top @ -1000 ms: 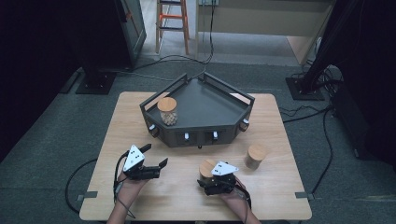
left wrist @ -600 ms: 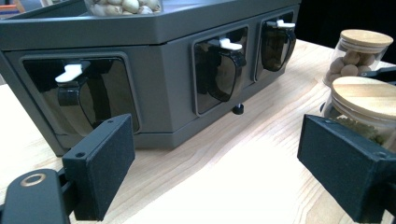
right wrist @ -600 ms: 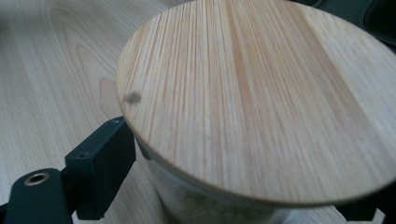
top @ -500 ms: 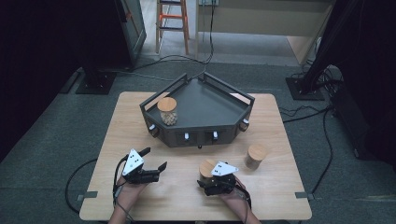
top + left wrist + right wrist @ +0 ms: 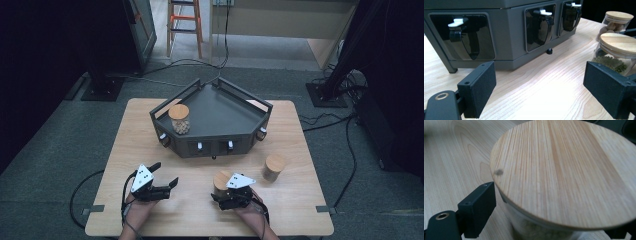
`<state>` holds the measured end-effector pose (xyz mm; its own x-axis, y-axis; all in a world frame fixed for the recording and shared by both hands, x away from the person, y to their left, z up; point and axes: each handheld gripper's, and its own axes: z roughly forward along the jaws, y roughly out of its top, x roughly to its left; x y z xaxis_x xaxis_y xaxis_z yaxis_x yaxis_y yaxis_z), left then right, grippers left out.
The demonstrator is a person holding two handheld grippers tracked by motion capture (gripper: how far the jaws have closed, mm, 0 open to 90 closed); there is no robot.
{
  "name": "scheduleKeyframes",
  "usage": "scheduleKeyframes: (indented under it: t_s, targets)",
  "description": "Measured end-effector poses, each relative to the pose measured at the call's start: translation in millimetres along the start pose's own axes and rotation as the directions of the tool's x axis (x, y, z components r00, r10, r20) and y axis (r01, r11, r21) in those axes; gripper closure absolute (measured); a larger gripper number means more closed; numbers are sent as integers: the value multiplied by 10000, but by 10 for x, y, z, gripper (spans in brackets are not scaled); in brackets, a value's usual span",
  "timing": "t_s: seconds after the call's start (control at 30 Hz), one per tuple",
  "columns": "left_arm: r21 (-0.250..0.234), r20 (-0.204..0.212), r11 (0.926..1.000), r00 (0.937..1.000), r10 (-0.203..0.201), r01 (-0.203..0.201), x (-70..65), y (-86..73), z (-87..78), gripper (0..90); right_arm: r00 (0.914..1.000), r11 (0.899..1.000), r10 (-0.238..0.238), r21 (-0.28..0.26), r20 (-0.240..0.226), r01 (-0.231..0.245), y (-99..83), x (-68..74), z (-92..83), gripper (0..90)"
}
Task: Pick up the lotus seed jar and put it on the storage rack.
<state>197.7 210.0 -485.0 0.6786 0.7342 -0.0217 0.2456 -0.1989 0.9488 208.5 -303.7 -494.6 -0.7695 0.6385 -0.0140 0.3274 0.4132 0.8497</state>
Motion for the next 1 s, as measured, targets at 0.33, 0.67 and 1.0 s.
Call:
scheduleKeyframes:
  t_s: [0.33,0.67,1.0]
  targets:
    - [25,-53,10000,10000,-67,67,-28,-76,-16,111,9996,9998,-144,114,-223,147,21,-24,10,52]
    - [206,-31,9997,9999,-115,115,-38,-142,0,111,9996,9993,-280,230,-7,280,51,30,37,58]
    - [257,5,9995,9999,-162,162,-46,-154,10,111,9996,9994,-283,200,15,282,48,33,39,61]
